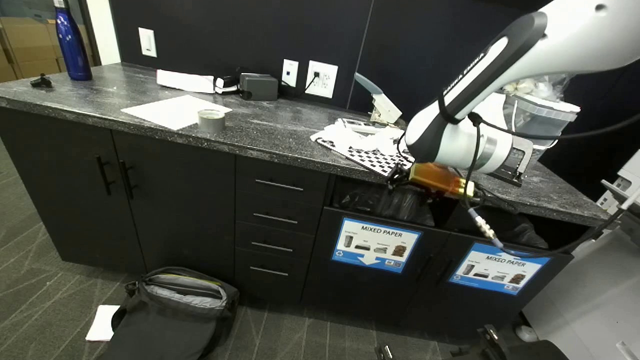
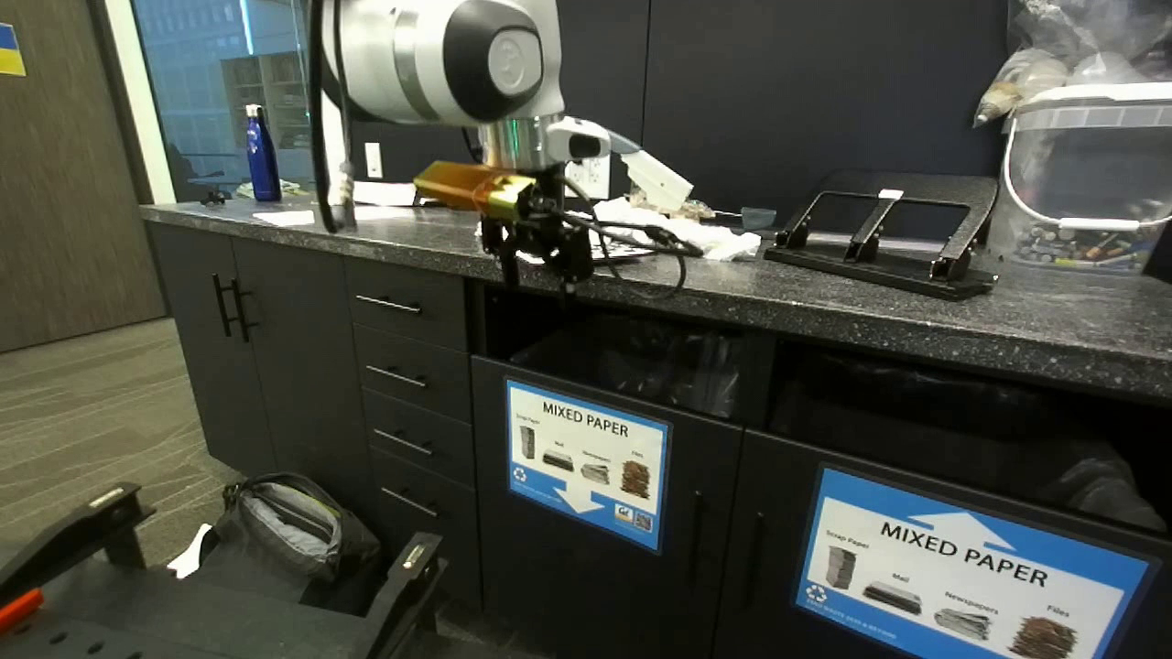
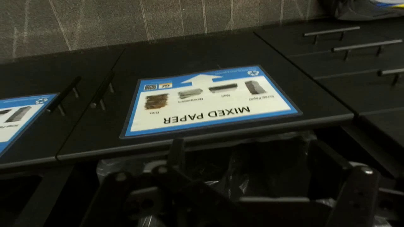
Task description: Put all the white pieces of paper in the left bin
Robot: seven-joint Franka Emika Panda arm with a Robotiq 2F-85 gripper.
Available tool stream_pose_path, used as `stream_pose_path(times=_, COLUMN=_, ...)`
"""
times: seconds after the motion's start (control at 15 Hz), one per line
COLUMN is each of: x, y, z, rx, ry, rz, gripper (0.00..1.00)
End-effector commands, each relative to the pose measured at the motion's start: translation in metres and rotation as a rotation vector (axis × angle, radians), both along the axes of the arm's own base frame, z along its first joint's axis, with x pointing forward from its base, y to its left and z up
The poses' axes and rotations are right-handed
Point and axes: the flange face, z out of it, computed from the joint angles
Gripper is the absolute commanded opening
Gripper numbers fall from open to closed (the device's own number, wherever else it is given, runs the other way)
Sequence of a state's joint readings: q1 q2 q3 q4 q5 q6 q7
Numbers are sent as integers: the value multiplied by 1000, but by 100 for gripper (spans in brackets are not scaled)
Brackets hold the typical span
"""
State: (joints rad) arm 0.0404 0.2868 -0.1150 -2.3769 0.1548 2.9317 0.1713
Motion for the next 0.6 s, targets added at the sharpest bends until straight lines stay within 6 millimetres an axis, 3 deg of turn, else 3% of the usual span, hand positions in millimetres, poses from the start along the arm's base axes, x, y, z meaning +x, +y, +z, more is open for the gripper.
stream_pose_path(times=0.0, x=44, y=-4, z=78, rx=35, ry=-26, rz=-143, gripper=100)
stream_pose_path(times=0.27, x=107, y=-15, z=158, rx=107, ry=-127, rz=-343, gripper=100)
stream_pose_path(times=0.53, x=157, y=-48, z=204, rx=137, ry=-243, rz=-538, gripper=100)
